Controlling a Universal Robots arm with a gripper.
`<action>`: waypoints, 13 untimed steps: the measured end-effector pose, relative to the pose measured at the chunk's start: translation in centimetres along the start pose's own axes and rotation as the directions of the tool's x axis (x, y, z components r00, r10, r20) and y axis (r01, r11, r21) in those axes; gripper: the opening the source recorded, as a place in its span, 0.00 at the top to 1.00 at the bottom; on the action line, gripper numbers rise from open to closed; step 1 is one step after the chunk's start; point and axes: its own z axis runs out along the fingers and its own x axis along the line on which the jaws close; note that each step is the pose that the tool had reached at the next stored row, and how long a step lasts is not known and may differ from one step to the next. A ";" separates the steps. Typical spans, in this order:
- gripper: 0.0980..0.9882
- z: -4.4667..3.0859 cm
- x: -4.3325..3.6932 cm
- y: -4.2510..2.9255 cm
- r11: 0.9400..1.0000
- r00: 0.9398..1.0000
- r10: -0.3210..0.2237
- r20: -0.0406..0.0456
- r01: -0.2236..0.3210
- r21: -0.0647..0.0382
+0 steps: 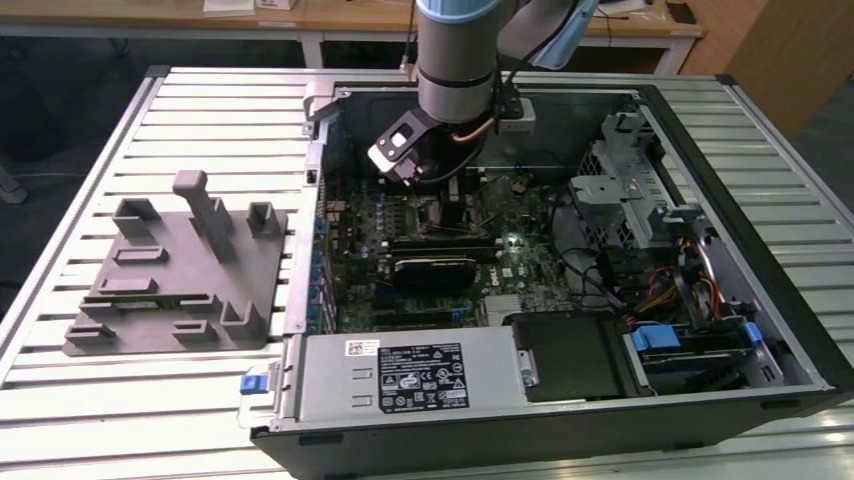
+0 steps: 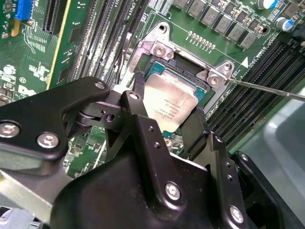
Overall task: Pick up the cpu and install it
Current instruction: 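Place the cpu into insertion slot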
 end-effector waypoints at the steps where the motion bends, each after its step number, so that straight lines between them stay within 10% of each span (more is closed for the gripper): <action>1: 0.50 0.04 0.01 0.00 1.000 1.000 0.000 0.000 0.000 0.000; 13: 0.49 0.30 0.02 -0.01 1.000 1.000 0.000 -0.001 0.000 0.000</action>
